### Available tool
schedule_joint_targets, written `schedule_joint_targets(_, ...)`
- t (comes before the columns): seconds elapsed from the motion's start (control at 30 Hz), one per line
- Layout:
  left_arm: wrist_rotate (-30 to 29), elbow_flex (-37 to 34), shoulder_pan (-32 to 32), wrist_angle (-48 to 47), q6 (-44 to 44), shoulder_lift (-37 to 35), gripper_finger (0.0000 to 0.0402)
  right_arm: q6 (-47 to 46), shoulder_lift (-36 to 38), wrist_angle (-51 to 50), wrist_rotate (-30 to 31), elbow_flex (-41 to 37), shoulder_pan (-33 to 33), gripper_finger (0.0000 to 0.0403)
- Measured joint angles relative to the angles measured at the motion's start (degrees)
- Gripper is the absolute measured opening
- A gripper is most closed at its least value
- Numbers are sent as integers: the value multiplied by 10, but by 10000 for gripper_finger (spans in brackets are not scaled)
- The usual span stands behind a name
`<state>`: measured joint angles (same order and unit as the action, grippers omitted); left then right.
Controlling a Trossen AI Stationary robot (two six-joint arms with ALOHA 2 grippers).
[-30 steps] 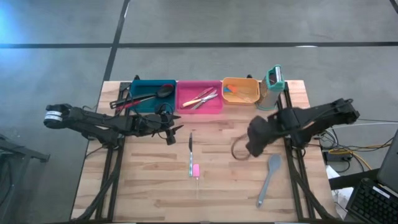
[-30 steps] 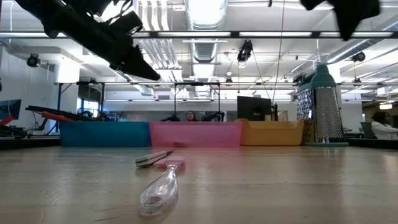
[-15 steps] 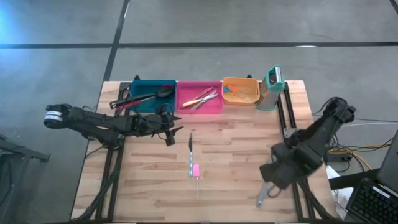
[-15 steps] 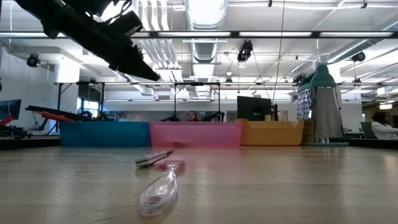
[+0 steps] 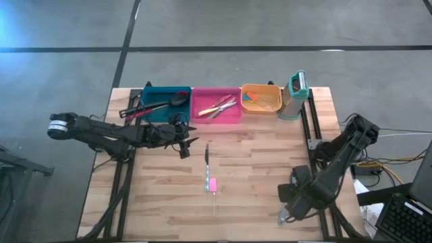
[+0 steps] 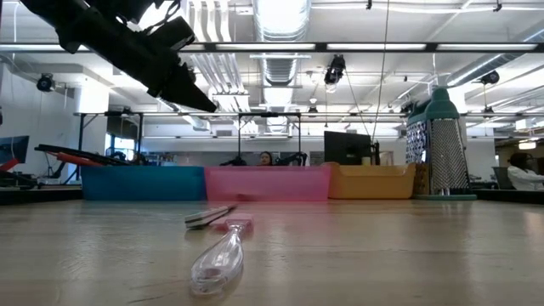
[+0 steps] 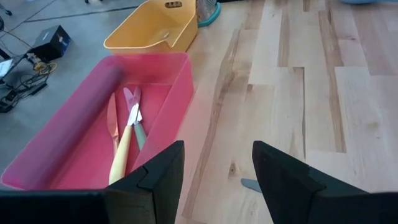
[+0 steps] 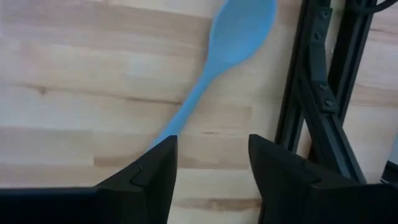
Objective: Pick & Place Kitchen Items
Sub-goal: Put the gray serving spoon into the blue bin
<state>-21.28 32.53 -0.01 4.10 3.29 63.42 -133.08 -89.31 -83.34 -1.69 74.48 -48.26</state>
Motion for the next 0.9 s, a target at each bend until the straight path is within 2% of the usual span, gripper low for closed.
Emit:
schedule_joint_targets(0.2, 8, 0, 0, 0, -2, 0, 195, -1, -25, 30, 3, -30, 5, 193)
schedule_joint_targets(0.57, 8, 0, 0, -1, -3, 0, 195, -2, -18, 325, 6, -220, 8, 177)
schedule_joint_targets(0.9, 9, 0, 0, -1, -3, 0, 195, -2, -16, 360, -15, -289, 8, 175)
